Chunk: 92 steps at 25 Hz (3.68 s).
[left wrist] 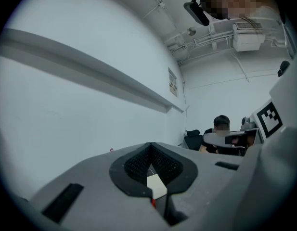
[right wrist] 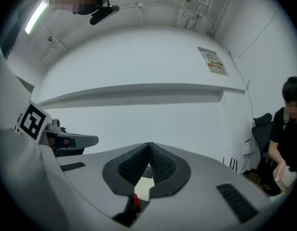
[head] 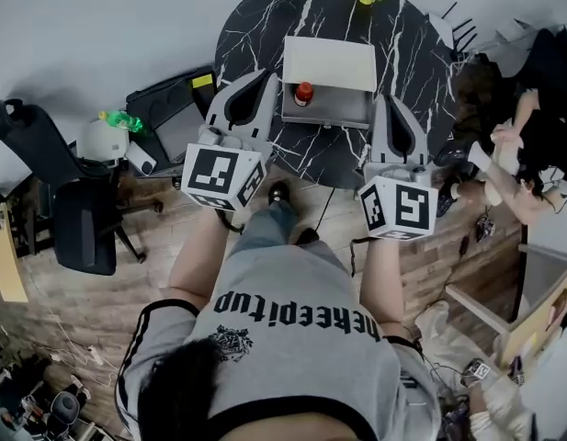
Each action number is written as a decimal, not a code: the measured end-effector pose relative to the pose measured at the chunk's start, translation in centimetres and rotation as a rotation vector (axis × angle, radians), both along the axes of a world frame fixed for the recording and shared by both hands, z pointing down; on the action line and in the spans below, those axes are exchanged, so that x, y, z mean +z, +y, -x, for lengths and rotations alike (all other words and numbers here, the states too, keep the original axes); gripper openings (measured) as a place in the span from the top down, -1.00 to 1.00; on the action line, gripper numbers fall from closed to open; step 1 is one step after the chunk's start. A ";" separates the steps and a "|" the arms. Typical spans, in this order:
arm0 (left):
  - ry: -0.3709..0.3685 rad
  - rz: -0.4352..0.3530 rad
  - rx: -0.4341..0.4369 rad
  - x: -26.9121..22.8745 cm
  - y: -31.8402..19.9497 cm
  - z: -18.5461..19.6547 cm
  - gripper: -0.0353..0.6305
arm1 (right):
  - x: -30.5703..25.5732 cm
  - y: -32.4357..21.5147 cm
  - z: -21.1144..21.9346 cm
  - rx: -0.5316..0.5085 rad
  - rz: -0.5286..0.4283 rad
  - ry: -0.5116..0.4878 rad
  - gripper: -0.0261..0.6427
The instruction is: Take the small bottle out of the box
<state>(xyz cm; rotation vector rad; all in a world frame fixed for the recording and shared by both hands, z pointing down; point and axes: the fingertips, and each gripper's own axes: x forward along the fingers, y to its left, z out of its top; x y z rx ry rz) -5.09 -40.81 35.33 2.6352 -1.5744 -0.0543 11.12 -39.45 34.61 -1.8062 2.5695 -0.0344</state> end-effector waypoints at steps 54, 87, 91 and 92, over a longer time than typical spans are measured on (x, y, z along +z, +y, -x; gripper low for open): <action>-0.325 0.333 0.317 25.7 -8.4 -7.7 0.45 | 7.8 -3.5 -0.5 0.199 0.186 0.066 0.92; -0.192 0.196 0.040 6.5 0.3 -2.9 0.45 | 0.5 1.5 -0.1 0.009 0.024 0.041 0.92; -0.173 0.172 0.016 4.5 2.0 -2.9 0.45 | -0.3 2.8 -0.7 -0.002 0.007 0.037 0.92; -0.170 0.164 0.009 4.0 2.4 -2.9 0.45 | -0.5 3.1 -0.9 -0.006 0.001 0.036 0.93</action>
